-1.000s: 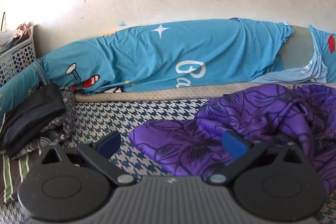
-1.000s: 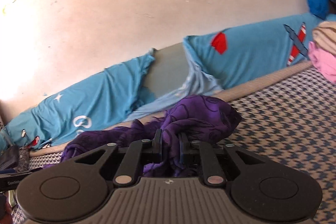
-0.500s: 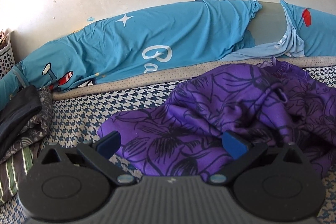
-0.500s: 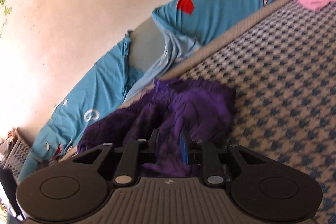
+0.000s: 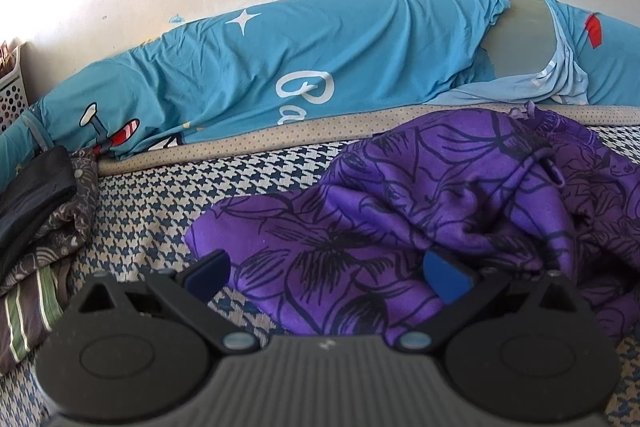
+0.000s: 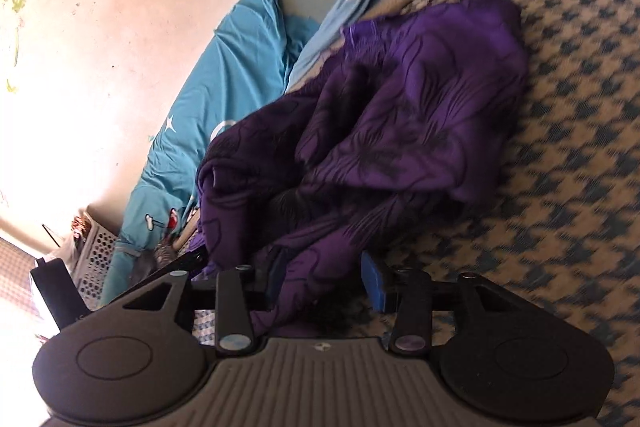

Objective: Fold clothes

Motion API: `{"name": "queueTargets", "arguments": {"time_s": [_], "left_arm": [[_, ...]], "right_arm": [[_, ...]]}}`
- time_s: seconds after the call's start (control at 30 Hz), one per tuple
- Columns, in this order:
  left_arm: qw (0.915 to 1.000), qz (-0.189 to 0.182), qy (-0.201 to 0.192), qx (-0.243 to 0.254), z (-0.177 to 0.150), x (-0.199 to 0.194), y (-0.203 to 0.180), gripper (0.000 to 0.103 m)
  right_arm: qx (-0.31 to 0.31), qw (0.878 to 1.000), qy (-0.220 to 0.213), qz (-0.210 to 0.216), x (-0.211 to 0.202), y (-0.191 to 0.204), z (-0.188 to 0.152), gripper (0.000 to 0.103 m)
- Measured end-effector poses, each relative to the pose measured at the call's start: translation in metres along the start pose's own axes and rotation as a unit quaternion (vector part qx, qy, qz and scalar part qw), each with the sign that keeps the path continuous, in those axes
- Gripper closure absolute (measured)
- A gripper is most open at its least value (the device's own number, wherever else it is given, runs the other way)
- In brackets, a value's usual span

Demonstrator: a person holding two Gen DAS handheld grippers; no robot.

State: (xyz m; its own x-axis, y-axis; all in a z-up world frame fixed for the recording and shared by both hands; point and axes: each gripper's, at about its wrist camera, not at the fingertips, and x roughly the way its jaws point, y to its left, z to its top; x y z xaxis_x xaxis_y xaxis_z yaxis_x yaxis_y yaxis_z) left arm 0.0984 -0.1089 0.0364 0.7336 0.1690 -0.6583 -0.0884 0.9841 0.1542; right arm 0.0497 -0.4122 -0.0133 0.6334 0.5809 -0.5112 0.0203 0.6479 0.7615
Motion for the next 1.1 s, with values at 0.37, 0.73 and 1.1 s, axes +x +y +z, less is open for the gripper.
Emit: {"name": "queueTargets", "arguments": {"time_s": [0.37,0.73,1.1], "left_arm": [[0.9989,-0.032,-0.02,-0.026,0.007,-0.016,0.009,0.0],[0.9881,-0.148,-0.04,0.01,0.005,-0.035,-0.014,0.0],[0.9913,-0.128,-0.017,0.025,-0.002,-0.013,-0.027,0.0]], "right_arm": [[0.055,0.998,0.008,-0.002,0.033,0.002,-0.004,0.056],[0.044,0.999,-0.01,-0.017,0.05,0.001,-0.007,0.05],[-0.074,0.993,-0.074,-0.059,0.034,0.034,0.003,0.094]]}}
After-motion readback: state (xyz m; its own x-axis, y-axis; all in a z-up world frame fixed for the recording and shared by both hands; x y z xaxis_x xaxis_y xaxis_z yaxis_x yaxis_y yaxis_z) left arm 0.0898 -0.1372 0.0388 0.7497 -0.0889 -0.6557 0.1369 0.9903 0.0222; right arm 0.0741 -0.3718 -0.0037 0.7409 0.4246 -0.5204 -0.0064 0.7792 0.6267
